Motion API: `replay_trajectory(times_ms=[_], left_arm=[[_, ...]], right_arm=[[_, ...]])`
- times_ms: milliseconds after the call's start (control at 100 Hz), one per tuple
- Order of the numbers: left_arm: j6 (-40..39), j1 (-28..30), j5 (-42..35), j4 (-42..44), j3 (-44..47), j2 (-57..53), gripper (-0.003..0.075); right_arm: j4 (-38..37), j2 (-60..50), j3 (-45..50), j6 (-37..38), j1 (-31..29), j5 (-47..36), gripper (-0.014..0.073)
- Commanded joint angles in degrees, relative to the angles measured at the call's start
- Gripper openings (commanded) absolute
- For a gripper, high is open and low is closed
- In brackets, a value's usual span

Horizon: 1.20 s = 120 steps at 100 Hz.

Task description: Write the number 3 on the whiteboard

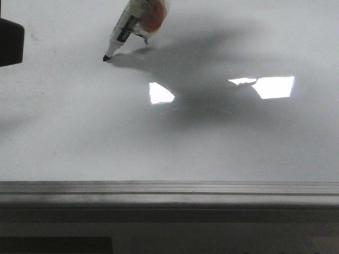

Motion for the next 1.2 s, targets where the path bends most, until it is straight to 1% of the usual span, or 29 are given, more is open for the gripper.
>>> replay_trajectory(times_ms=[0,100,180,380,460,580,680,750,930,1060,1190], left_arm=[[-0.6,-0.4,-4.1,-0.9,-1.8,-0.1,0.0419],[-0.6,-0.4,-4.1,-0.9,-1.8,-0.1,0.0419],[-0.6,-0.4,-4.1,-0.9,-1.8,-0.1,0.0419],[-0.6,-0.4,-4.1,-0.9,-1.8,-0.1,0.0419],[-0.6,-0.4,-4.1,-0.9,-1.8,-0.1,0.0419],[-0.6,-0.4,-4.0,-0.9,-1.8,-0.1,0.0419],[-0.6,-0.4,-4.0,-0.9,-1.8,-0.1,0.0419],[-0.6,-0.4,-4.0,-0.9,-1.8,-0.1,0.0419],[-0.6,-0.4,-4.0,-0.9,-1.8,-0.1,0.0419],[-0.6,-0.4,-4.0,-0.8,-1.8,-0.1,0.0419],[-0.6,-0.4,-4.2,0.4,-1.8,-0.1,0.0419]], right_arm=[[-1.3,-2.0,-2.0,-0.1,-2.1,-2.3,-0.0064],[-1.3,-3.8,-2.0,0.7,-3.9,1.8,-0.0064],[-1.3,-4.4,-1.6,1.7,-4.2,5.3,-0.0064],[-0.8,-1.1,0.9,1.7,0.6,3.9,-0.0064],[-1.3,-1.1,0.9,2.5,0.2,4.5,-0.0064],[-5.6,-3.9,0.9,5.8,-1.0,7.6,-0.0064],[-5.0,-5.6,1.7,6.5,-1.1,10.1,-0.0064],[-3.2,-5.4,3.1,6.5,0.4,9.0,-0.0064],[-2.9,0.2,3.8,6.5,4.8,2.3,-0.0064],[-2.1,1.8,1.9,6.5,5.2,1.8,-0.0064],[-1.0,-1.2,0.7,6.5,6.0,3.1,-0.0064]])
